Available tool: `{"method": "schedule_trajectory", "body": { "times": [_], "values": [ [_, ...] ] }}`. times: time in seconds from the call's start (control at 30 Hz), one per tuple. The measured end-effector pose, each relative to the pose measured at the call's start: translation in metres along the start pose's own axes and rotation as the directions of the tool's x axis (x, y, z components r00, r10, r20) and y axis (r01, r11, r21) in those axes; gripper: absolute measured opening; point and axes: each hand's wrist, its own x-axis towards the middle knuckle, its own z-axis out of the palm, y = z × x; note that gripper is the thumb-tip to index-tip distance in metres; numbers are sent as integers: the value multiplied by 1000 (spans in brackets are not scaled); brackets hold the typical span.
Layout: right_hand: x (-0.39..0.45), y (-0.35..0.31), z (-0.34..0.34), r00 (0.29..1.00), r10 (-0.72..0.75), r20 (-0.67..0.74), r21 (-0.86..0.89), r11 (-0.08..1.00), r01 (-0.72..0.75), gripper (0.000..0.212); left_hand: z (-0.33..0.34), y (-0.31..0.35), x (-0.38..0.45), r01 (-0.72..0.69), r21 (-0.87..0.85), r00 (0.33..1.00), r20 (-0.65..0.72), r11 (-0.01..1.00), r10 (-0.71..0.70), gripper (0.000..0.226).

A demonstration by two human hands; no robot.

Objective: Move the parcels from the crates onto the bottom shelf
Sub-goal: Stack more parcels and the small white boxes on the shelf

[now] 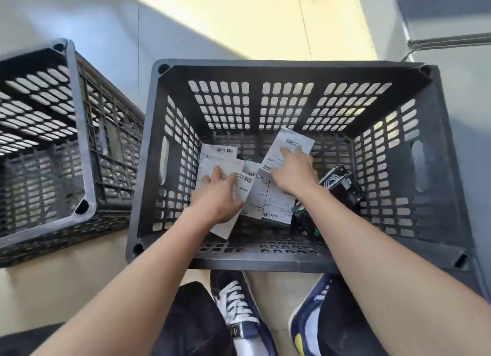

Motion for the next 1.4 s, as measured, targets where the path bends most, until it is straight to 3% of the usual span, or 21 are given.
{"method": "schedule_trajectory", "body": {
  "times": [0.13,0.33,0.5,0.67,0.73,0.83,0.93,1.1,1.23,1.3,1.4],
  "values": [
    [1,8,21,997,-3,80,-85,996,10,51,6,1,6,-28,43,998,51,999,26,83],
    [-7,30,23,985,-45,166,-255,963,87,47,9,0,19,-30,-6,999,12,1000,30,90],
    [-8,26,22,997,-73,33,-325,942,80,28,13,1,26,-26,19,999,19,999,26,107],
    [-13,14,23,998,-2,-68,-230,973,-14,15,14,1,26,-31,11,999,13,999,30,110],
    [-7,14,26,994,-28,-102,-196,981,7,28,15,1,28,-27,4,1000,-14,1000,27,108],
    [4,17,35,999,-22,31,-153,988,26,62,14,-2,30,-26,-25,998,-51,999,25,104],
    [10,26,47,988,19,154,-168,986,7,72,13,-6,32,-19,-52,993,-114,998,13,98],
    [1,33,39,971,-72,229,-215,969,123,58,14,-8,31,-23,-44,985,-173,999,15,85],
    [-2,28,35,998,-50,24,-166,985,54,39,19,-6,31,-6,-35,990,-139,999,1,94],
    [4,22,37,999,-11,-39,-111,994,7,61,21,-7,33,-1,-29,992,-123,1000,-3,104],
    [15,15,49,994,107,8,-24,994,-107,99,21,-8,33,3,-20,994,-106,1000,-6,110]
  ]
}}
